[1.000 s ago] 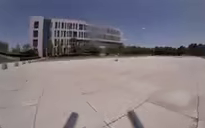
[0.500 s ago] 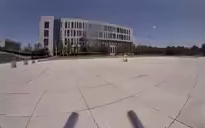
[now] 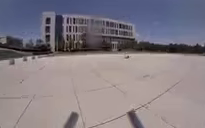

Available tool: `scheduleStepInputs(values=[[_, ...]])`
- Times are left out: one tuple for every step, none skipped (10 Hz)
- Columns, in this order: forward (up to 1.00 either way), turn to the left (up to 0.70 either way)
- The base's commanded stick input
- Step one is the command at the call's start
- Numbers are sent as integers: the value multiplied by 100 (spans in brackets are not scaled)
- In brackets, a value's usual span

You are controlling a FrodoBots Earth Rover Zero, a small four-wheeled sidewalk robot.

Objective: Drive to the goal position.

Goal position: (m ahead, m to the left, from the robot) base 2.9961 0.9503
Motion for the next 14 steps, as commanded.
scheduleStepInputs(values=[[0, -45], [0, -45], [3, -44], [56, -33], [85, -14], [85, 0], [85, 0], [85, 0], [85, 0], [85, 0], [85, 0], [85, 0], [85, 0], [85, 0]])
